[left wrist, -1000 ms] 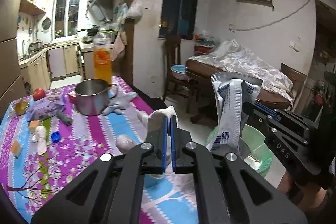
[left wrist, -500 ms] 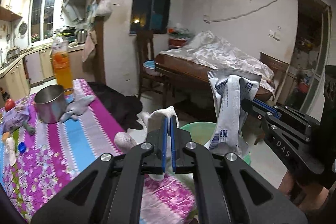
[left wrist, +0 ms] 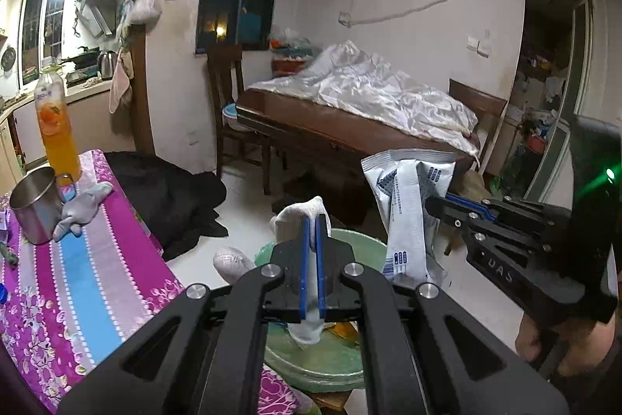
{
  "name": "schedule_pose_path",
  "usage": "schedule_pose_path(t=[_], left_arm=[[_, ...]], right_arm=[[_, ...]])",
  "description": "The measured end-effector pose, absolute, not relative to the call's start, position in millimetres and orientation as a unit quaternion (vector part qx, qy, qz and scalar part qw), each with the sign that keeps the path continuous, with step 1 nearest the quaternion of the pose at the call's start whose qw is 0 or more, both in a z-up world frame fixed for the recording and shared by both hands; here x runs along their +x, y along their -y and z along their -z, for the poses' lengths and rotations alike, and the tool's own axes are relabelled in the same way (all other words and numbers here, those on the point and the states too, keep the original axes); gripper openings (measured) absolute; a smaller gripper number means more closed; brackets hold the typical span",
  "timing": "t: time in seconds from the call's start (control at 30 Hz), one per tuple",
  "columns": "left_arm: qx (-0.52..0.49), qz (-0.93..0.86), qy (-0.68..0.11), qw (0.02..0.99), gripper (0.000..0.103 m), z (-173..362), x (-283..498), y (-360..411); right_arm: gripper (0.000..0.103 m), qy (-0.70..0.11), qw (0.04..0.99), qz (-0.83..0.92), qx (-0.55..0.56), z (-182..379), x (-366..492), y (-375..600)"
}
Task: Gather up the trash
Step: 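Carry the glove and packet with both grippers over the green basin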
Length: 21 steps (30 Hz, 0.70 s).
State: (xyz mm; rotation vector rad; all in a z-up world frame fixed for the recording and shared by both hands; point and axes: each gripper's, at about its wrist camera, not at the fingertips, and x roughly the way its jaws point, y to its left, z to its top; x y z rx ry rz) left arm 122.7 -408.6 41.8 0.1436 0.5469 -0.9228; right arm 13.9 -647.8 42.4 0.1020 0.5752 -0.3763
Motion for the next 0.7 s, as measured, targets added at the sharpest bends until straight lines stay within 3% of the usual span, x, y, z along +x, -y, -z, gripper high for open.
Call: schedule_pose_path(t=[0.3,0.7], left_arm=[[0.077,0.429,-0.289,0.853,0.002,-18.7,129.7,413.5],[0.084,0.426,-0.307,0.847,0.002,-7.3,134.5,419.8]], right_arm=[[0.006,-0.361,0.915,0.173,0.061,-3.3,42.6,683.6],[0.006,-0.386,0.904,0.170,0.075,26.5,51.7,687.3]])
